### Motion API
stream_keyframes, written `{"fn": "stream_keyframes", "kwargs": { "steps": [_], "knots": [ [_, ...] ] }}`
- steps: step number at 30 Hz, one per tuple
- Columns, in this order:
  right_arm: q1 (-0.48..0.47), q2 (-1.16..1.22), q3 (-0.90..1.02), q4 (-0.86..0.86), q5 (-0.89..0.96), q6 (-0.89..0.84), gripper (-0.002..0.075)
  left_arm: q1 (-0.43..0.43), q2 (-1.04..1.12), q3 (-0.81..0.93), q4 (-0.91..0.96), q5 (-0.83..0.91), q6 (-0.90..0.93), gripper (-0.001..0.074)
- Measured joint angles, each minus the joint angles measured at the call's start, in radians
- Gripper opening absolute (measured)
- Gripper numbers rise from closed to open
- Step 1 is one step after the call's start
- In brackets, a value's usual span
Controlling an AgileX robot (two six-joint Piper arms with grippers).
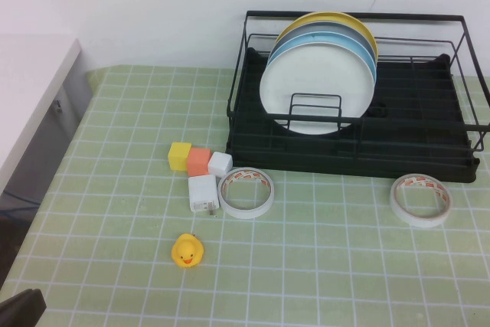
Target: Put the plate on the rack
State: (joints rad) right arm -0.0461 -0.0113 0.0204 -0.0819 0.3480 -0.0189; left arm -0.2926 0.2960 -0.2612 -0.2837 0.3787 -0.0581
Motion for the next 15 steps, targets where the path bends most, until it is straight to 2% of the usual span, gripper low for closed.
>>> {"fn": "stream_keyframes", "kwargs": {
  "steps": [5, 8, 11, 15],
  "knots": [
    [0.0, 0.0, 0.0, 0.0, 0.0, 0.0, 0.0012, 0.0, -0.003, 0.007, 0.004, -0.012, 0.0, -0.0001],
    [0.0, 0.0, 0.0, 0.0, 0.0, 0.0, 0.0012, 0.003, -0.024, 0.054, 0.087, -0.05, -0.011, -0.0001],
    [0.0, 0.0, 0.0, 0.0, 0.0, 0.0, 0.0012, 0.025, -0.075, 0.13, 0.195, -0.103, -0.128, -0.0001],
    [0.0, 0.0, 0.0, 0.0, 0.0, 0.0, 0.0012, 0.099, -0.175, 0.233, 0.329, -0.146, -0.327, -0.0001]
  ]
}}
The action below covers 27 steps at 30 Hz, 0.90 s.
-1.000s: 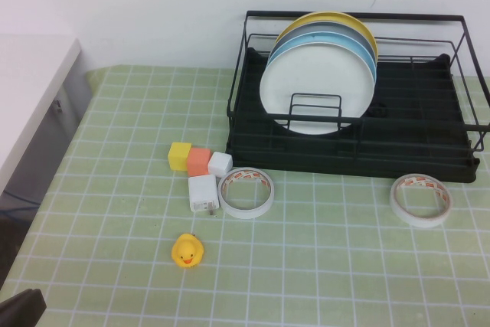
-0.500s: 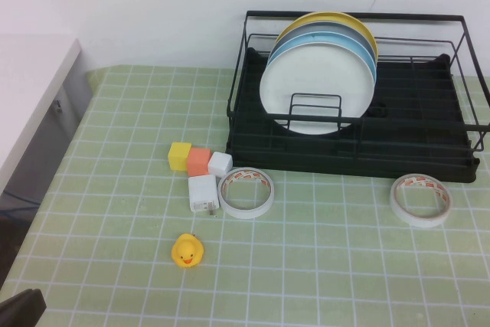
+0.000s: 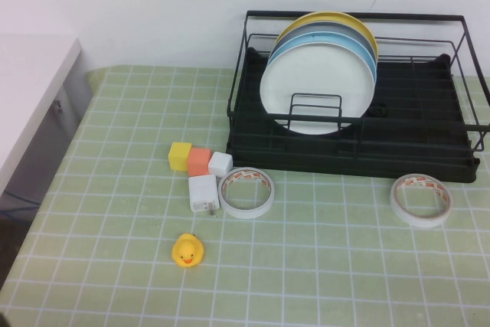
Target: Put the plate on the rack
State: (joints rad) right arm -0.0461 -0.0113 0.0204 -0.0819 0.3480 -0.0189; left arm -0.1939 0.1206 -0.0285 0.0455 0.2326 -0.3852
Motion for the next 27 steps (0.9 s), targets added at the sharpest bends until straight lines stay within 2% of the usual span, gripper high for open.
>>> {"fn": "stream_keyframes", "kwargs": {
  "steps": [4, 7, 13, 27],
  "knots": [
    [0.0, 0.0, 0.0, 0.0, 0.0, 0.0, 0.0012, 0.073, -0.099, 0.048, 0.036, 0.001, -0.043, -0.0001],
    [0.0, 0.0, 0.0, 0.0, 0.0, 0.0, 0.0012, 0.094, -0.129, 0.048, 0.039, 0.022, -0.007, -0.0001],
    [0.0, 0.0, 0.0, 0.0, 0.0, 0.0, 0.0012, 0.097, -0.13, 0.048, -0.001, 0.069, 0.153, -0.0001],
    [0.0, 0.0, 0.0, 0.0, 0.0, 0.0, 0.0012, 0.1, -0.13, 0.046, -0.015, 0.081, 0.177, -0.0001]
  ]
}}
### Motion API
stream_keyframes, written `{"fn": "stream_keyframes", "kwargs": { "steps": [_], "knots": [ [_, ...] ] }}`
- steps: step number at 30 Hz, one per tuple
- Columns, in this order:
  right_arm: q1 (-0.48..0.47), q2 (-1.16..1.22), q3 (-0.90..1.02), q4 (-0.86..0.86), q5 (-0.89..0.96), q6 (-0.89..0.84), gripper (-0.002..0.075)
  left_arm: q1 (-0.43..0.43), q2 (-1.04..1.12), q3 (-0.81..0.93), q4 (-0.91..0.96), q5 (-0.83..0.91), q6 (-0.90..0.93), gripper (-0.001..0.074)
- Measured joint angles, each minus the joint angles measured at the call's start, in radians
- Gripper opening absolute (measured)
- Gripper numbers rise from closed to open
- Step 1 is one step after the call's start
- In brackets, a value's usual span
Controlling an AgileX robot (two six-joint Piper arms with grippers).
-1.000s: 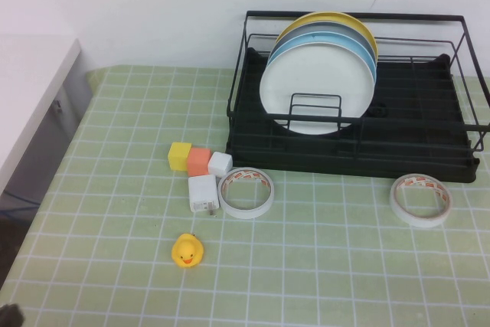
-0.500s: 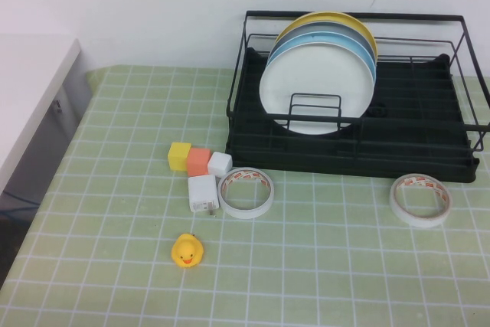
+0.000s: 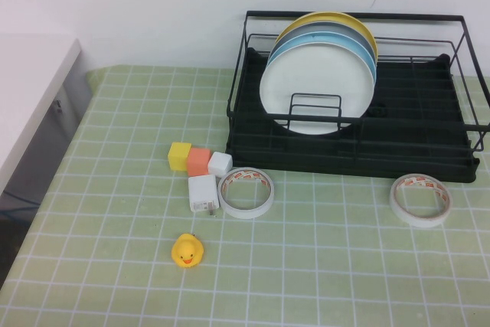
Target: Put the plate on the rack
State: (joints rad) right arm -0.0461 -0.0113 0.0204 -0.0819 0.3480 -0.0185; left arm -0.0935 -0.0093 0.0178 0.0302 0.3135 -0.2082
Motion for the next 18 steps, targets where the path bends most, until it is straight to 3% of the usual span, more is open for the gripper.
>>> {"fn": "stream_keyframes", "kwargs": {
  "steps": [18],
  "knots": [
    [0.0, 0.0, 0.0, 0.0, 0.0, 0.0, 0.0012, 0.0, 0.0, 0.0, -0.04, 0.001, 0.0, -0.0001]
  ]
}}
